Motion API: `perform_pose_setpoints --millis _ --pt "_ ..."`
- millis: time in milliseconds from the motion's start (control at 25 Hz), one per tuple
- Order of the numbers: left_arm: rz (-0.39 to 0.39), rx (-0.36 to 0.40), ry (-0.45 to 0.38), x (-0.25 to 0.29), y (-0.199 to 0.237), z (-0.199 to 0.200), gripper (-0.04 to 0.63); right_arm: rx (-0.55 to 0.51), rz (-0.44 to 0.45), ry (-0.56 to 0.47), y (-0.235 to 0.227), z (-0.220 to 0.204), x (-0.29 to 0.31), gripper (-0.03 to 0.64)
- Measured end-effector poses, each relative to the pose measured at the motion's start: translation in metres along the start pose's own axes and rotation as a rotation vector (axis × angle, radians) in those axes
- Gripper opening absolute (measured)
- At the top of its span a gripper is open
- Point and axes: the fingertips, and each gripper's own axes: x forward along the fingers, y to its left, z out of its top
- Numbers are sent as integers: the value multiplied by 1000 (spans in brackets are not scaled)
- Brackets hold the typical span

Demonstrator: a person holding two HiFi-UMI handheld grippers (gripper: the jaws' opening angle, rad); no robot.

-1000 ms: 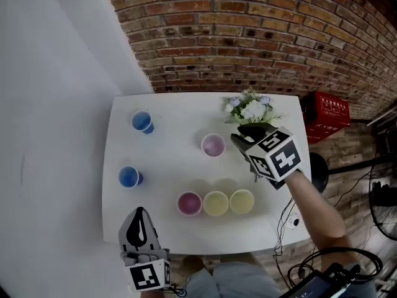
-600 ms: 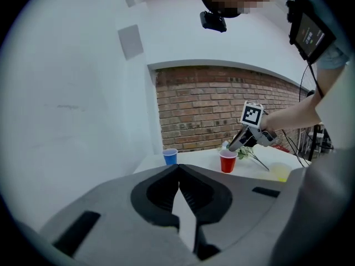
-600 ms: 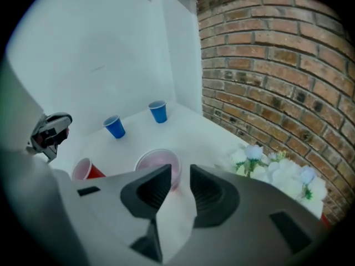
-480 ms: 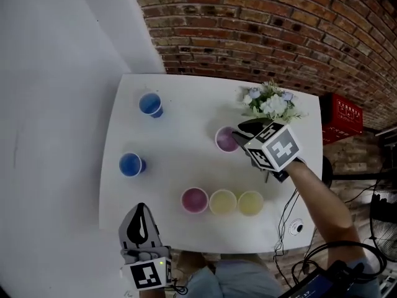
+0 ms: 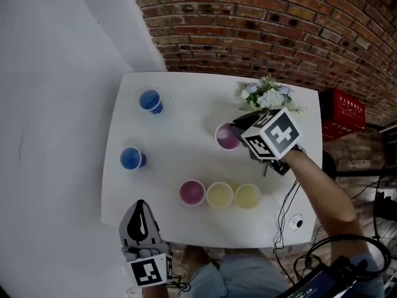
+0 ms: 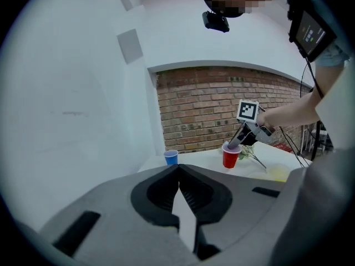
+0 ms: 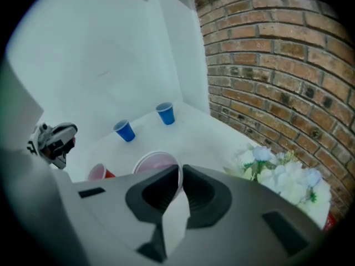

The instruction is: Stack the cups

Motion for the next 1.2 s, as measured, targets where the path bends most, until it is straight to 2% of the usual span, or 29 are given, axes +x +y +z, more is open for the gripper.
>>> perform_pose_setpoints --millis 280,440,800,1200 --pt "-14 0 -40 -32 -17 11 9 4 30 -60 28 17 -57 32" --pt "-39 0 -63 -59 -22 15 9 5 18 -77 49 18 -90 32" --pt "-74 -12 -119 -135 -25 16 9 -14 19 -26 120 -15 -136 31" --pt "-102 -9 -148 -160 -33 16 9 44 54 20 144 -45 -145 31"
